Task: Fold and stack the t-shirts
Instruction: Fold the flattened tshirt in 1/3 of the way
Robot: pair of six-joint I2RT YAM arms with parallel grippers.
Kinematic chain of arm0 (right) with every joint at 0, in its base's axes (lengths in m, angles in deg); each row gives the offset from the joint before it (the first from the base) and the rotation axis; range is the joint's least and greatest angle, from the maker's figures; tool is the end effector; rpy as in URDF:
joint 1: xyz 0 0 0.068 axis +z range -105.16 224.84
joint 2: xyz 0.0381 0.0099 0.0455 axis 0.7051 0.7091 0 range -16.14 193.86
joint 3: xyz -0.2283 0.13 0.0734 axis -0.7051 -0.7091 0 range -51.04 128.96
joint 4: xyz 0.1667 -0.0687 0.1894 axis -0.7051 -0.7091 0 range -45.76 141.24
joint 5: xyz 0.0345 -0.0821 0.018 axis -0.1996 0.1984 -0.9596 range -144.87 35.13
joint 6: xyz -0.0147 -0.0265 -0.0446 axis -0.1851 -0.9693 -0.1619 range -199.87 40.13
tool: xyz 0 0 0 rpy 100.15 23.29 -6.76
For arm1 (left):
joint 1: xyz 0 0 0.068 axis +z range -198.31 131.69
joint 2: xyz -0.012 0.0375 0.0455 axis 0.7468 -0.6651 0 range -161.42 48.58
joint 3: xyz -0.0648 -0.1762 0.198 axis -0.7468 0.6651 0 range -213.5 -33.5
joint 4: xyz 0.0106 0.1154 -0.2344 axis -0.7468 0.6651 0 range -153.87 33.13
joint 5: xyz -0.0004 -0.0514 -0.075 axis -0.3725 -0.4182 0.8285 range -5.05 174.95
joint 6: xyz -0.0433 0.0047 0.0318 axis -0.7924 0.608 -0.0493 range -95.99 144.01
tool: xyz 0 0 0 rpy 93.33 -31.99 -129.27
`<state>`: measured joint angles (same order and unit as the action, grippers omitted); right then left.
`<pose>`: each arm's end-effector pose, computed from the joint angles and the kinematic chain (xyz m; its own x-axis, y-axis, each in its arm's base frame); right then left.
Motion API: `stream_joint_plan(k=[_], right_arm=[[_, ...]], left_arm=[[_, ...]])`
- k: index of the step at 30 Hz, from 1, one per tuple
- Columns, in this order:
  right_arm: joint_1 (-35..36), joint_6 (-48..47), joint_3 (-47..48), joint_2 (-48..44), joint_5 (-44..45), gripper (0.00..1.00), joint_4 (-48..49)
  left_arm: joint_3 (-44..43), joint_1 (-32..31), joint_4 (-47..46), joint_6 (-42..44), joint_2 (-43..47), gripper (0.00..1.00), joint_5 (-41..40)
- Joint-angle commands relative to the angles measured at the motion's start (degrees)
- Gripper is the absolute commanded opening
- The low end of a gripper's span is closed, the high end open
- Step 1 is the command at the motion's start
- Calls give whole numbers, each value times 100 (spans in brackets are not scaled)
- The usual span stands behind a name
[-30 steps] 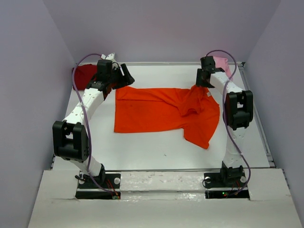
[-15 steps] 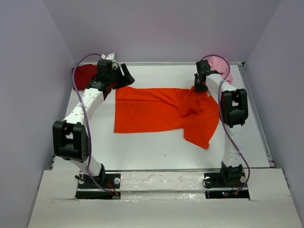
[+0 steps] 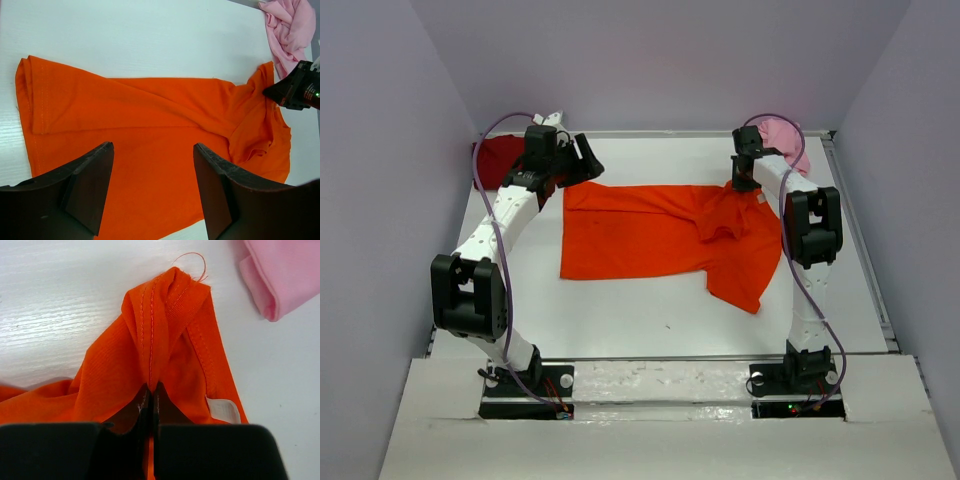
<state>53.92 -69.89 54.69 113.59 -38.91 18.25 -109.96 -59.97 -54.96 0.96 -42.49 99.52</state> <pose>0.4913 0.0686 0.1809 -0.8163 0.0382 -0.5764 0.1396 0.9813 -0.1327 0.3671 -0.0848 0.3305 -0.5246 -0.2787 -0.8045 0.2348 0.8609 -0.4513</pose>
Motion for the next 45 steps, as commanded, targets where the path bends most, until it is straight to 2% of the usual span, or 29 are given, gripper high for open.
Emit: stream_joint_plan(k=[1,21,31,33,36,39,43,45], right_arm=[[23,-163,281,-414,670,0,30],[-196,-251,273,-765,1892,0,319],[-415,-154,220,-441,1884,0,416],[-416,-163,185,-283,1866,31,329],[-416,12,141,-176,1841,50,180],[-416,170,149,-438,1437,54,57],[-416,355,45,-1079,401,58,-32],[-416,505,-357,-1423,-241,63,55]], left_arm=[[79,-38,-179,20,10,74,143],[71,-38,-179,11,19,74,169],[88,-38,-179,20,19,74,117],[88,-38,-187,11,-7,74,108],[140,-64,-222,-33,-77,74,2],[263,-126,-389,-182,-305,74,-121],[264,-231,-819,-445,-911,74,-16],[220,-249,-1180,-691,-1332,74,-15]])
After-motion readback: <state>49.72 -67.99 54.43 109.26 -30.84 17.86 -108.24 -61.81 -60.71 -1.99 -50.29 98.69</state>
